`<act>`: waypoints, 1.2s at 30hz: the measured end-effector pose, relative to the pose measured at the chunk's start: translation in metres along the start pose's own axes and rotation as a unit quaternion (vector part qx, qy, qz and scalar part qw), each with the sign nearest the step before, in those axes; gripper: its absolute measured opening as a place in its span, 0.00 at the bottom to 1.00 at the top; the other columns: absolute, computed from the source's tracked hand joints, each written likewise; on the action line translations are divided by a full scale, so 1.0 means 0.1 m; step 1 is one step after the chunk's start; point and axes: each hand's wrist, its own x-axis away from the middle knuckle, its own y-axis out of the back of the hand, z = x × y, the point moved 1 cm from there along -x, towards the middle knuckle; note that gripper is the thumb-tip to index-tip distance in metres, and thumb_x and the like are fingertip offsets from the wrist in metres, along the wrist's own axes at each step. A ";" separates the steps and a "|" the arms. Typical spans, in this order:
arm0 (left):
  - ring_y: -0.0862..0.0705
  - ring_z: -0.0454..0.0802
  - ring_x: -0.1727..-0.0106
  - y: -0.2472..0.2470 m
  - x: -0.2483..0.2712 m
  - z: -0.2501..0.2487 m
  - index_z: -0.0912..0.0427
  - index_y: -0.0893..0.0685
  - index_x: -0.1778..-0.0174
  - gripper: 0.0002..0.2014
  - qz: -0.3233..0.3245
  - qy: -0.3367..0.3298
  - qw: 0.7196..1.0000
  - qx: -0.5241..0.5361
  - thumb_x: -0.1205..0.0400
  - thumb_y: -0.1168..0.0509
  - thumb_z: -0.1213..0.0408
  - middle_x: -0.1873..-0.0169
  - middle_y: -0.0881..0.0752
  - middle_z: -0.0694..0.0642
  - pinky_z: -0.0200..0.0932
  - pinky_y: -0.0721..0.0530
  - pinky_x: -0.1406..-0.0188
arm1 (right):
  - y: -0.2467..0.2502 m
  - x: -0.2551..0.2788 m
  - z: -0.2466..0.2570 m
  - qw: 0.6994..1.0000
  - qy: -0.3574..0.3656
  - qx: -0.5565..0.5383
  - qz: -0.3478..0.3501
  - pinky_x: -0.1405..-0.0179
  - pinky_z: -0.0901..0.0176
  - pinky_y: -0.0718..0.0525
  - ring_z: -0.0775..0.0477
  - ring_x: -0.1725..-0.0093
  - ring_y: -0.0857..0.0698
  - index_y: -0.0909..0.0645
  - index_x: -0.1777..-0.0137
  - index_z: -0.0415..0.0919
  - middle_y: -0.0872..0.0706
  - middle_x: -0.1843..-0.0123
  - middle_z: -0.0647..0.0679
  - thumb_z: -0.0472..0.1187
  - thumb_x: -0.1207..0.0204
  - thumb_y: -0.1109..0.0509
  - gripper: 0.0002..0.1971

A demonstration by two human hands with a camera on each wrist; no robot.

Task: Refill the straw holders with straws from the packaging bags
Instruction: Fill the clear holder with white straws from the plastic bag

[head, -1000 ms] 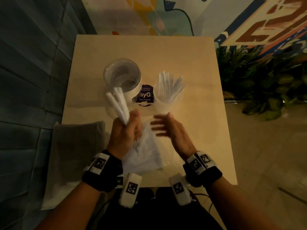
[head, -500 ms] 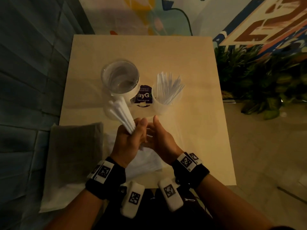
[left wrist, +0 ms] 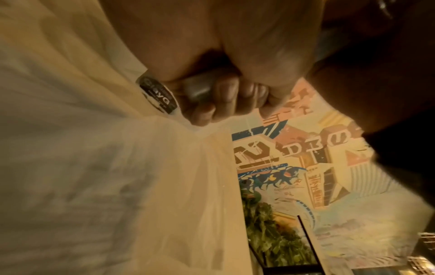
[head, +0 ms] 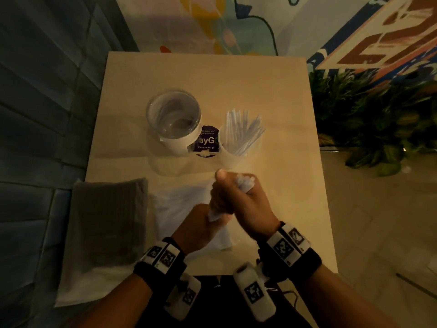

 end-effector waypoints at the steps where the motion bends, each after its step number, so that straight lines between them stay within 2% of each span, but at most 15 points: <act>1: 0.26 0.45 0.72 -0.01 -0.04 0.07 0.57 0.24 0.69 0.20 0.003 0.010 1.000 -0.001 0.21 0.37 0.44 0.77 0.23 0.54 0.48 0.28 0.71 | 0.04 -0.05 0.07 1.000 0.008 -0.018 -0.017 0.72 0.57 0.26 0.51 0.79 0.28 0.26 0.75 0.46 0.28 0.79 0.54 0.48 0.16 0.37 0.23; 3: 0.32 0.40 0.76 0.01 -0.11 0.21 0.53 0.31 0.73 0.21 -0.029 0.050 0.998 -0.003 0.18 0.33 0.52 0.80 0.30 0.47 0.39 0.33 0.71 | 0.17 -0.18 0.27 0.996 0.051 -0.037 -0.059 0.72 0.55 0.25 0.51 0.79 0.29 0.25 0.75 0.48 0.28 0.78 0.55 0.49 0.17 0.36 0.23; 6: 0.29 0.41 0.73 0.11 -0.12 0.41 0.56 0.29 0.68 0.17 -0.078 0.058 0.994 -0.052 0.18 0.30 0.58 0.75 0.27 0.47 0.35 0.29 0.68 | 0.43 -0.46 0.58 0.982 0.140 -0.027 -0.124 0.71 0.56 0.26 0.51 0.79 0.29 0.25 0.75 0.50 0.28 0.79 0.56 0.47 0.15 0.39 0.24; 9: 0.22 0.40 0.62 0.24 -0.12 0.69 0.51 0.25 0.61 0.11 -0.133 0.084 0.975 -0.155 0.22 0.28 0.57 0.64 0.20 0.46 0.39 0.22 0.59 | 0.64 -0.78 0.71 0.962 0.187 0.028 -0.199 0.70 0.52 0.24 0.51 0.78 0.28 0.25 0.75 0.51 0.27 0.79 0.56 0.44 0.13 0.40 0.24; 11: 0.22 0.47 0.49 0.31 -0.09 0.81 0.48 0.24 0.52 0.12 -0.141 0.104 0.953 -0.246 0.24 0.27 0.55 0.51 0.20 0.47 0.47 0.20 0.48 | 0.74 -1.01 0.60 0.948 0.179 0.098 -0.245 0.65 0.46 0.18 0.46 0.77 0.24 0.24 0.73 0.50 0.23 0.79 0.53 0.48 0.14 0.37 0.22; 14: 0.24 0.58 0.35 0.34 -0.02 0.93 0.52 0.24 0.35 0.25 -0.107 0.117 0.935 -0.318 0.26 0.26 0.55 0.34 0.23 0.54 0.56 0.23 0.36 | 0.85 -1.29 0.29 0.939 0.118 0.178 -0.269 0.63 0.44 0.15 0.45 0.76 0.19 0.23 0.71 0.43 0.19 0.77 0.47 0.49 0.16 0.33 0.20; 17: 0.30 0.57 0.26 0.34 0.03 1.01 0.52 0.30 0.25 0.33 -0.086 0.145 0.926 -0.339 0.26 0.27 0.55 0.24 0.31 0.54 0.56 0.29 0.27 | 0.89 -1.43 0.15 0.937 0.066 0.232 -0.254 0.57 0.41 0.11 0.48 0.69 0.14 0.20 0.61 0.40 0.14 0.69 0.46 0.50 0.19 0.29 0.15; 19: 0.36 0.56 0.20 0.33 0.04 1.06 0.50 0.35 0.21 0.37 -0.076 0.152 0.919 -0.356 0.25 0.27 0.53 0.19 0.38 0.53 0.56 0.33 0.22 | 0.94 -1.42 0.19 0.928 0.078 0.249 -0.265 0.51 0.43 0.10 0.48 0.61 0.11 0.19 0.55 0.40 0.11 0.61 0.45 0.51 0.20 0.28 0.14; 21: 0.42 0.56 0.17 0.33 0.03 1.11 0.49 0.38 0.18 0.40 -0.066 0.158 0.915 -0.366 0.25 0.27 0.52 0.16 0.43 0.53 0.56 0.38 0.19 | 1.05 -1.31 0.28 0.911 0.124 0.264 -0.292 0.49 0.45 0.11 0.46 0.56 0.11 0.18 0.53 0.42 0.10 0.56 0.43 0.51 0.20 0.29 0.11; 25: 0.47 0.56 0.14 0.32 -0.02 1.26 0.47 0.44 0.16 0.45 -0.034 0.194 0.909 -0.368 0.26 0.28 0.45 0.15 0.46 0.54 0.58 0.42 0.18 | 1.25 -0.82 0.24 0.891 0.169 0.268 -0.325 0.54 0.52 0.12 0.42 0.56 0.12 0.19 0.54 0.47 0.12 0.56 0.41 0.47 0.17 0.32 0.06; 27: 0.46 0.57 0.14 0.33 -0.03 1.33 0.47 0.43 0.16 0.46 -0.037 0.186 0.910 -0.368 0.27 0.27 0.41 0.15 0.44 0.54 0.59 0.41 0.18 | 1.34 -0.54 -0.05 0.893 0.117 0.278 -0.333 0.59 0.51 0.13 0.40 0.59 0.13 0.20 0.55 0.44 0.12 0.59 0.40 0.43 0.16 0.33 0.07; 30: 0.45 0.57 0.15 0.33 -0.06 1.36 0.45 0.40 0.17 0.47 -0.043 0.173 0.913 -0.367 0.29 0.25 0.41 0.16 0.42 0.53 0.59 0.40 0.18 | 1.47 -0.13 -0.72 0.895 -0.072 0.302 -0.321 0.58 0.42 0.11 0.38 0.62 0.13 0.19 0.57 0.42 0.12 0.63 0.41 0.36 0.17 0.33 0.06; 33: 0.47 0.55 0.15 0.34 -0.09 1.35 0.41 0.43 0.17 0.46 -0.033 0.185 0.908 -0.375 0.28 0.25 0.43 0.16 0.44 0.51 0.60 0.40 0.18 | 1.50 0.14 -1.28 0.892 -0.243 0.307 -0.227 0.54 0.37 0.10 0.40 0.65 0.11 0.14 0.59 0.42 0.10 0.65 0.43 0.30 0.20 0.31 0.09; 35: 0.48 0.56 0.15 0.34 -0.11 1.34 0.40 0.43 0.17 0.45 -0.021 0.187 0.910 -0.368 0.26 0.25 0.47 0.16 0.44 0.51 0.60 0.40 0.18 | 1.42 0.20 -1.49 0.899 -0.304 0.269 -0.166 0.54 0.38 0.09 0.41 0.65 0.10 0.12 0.60 0.40 0.10 0.67 0.44 0.30 0.23 0.27 0.07; 36: 0.47 0.56 0.15 0.34 -0.11 1.33 0.40 0.43 0.17 0.44 -0.017 0.188 0.912 -0.363 0.25 0.25 0.48 0.16 0.44 0.52 0.61 0.40 0.18 | 1.36 0.19 -1.54 0.908 -0.312 0.240 -0.143 0.54 0.36 0.09 0.38 0.63 0.10 0.12 0.58 0.37 0.09 0.66 0.42 0.30 0.24 0.25 0.04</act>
